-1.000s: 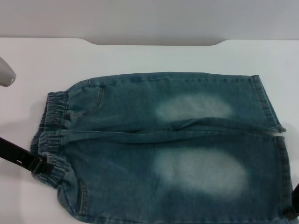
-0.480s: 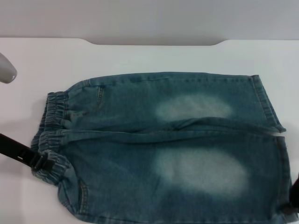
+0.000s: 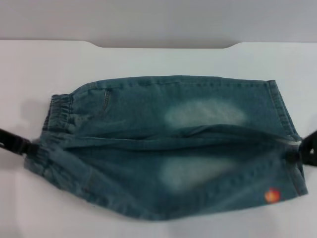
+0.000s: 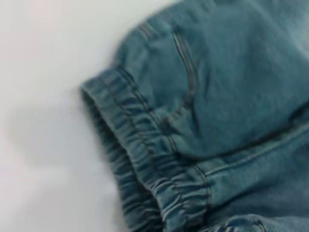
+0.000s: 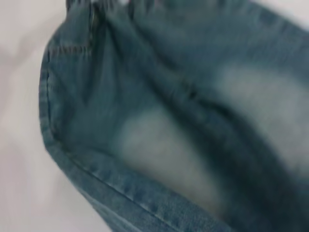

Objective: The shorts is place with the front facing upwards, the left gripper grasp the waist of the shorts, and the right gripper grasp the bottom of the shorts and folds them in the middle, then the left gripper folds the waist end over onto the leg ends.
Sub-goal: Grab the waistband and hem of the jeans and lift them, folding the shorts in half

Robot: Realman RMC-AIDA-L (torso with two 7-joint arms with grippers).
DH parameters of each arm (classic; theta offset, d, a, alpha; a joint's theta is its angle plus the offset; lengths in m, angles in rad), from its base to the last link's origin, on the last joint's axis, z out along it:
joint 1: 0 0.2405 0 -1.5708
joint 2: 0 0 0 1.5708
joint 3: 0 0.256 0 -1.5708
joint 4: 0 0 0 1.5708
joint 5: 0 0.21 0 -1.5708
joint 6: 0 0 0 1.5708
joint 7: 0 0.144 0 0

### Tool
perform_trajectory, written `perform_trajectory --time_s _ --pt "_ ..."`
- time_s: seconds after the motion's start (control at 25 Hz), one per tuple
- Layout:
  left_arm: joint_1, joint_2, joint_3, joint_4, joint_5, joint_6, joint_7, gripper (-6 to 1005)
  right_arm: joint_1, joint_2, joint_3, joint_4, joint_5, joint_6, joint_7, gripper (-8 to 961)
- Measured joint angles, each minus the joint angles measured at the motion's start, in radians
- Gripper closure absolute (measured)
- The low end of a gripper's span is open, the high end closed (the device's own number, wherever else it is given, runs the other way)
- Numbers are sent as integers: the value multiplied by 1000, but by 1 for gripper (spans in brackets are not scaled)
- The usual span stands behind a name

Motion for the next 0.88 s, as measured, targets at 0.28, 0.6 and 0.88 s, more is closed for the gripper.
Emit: perform_trajectory --time_s 0.28,0.6,0.88 --pt "-1 10 -91 87 2 1 3 945 -9 -3 81 -28 125 44 -2 923" --pt "-9 12 -122 111 2 -27 4 945 -18 -8 92 -33 209 85 -17 922" --pt "-10 21 -148 144 2 -34 4 944 -22 -12 92 -47 250 57 -22 923"
